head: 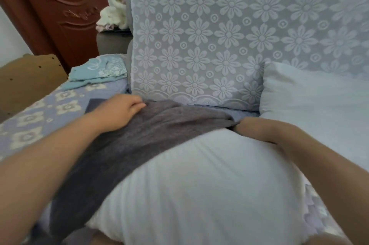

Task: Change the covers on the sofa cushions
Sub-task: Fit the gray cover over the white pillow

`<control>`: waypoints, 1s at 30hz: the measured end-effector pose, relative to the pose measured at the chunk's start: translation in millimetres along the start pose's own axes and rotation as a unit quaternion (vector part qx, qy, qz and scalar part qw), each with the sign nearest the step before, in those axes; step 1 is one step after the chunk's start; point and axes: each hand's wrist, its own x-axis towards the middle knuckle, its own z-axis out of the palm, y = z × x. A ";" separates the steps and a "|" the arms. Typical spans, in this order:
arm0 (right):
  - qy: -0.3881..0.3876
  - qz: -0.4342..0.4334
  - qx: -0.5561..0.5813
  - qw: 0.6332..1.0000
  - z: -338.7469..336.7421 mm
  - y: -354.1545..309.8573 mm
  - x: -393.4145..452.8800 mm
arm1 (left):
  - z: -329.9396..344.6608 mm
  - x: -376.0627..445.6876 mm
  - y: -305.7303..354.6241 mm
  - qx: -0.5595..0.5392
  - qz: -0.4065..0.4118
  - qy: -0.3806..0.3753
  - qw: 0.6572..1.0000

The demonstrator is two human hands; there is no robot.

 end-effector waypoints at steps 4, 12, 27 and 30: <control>-0.043 -0.081 0.010 0.996 64.7 -25.3 -40.6 | 33.2 7.0 34.1 0.016 -0.096 0.015 0.995; 0.244 0.112 0.179 0.947 125.4 17.8 -96.5 | 150.4 -69.2 170.9 0.035 0.299 0.067 0.951; 0.279 0.043 0.359 0.890 96.7 12.1 -68.9 | 95.2 -10.4 157.4 0.241 0.083 -0.041 0.966; 0.258 0.070 0.340 0.902 87.4 20.6 -64.5 | 88.1 -14.7 155.2 0.275 0.050 -0.104 0.955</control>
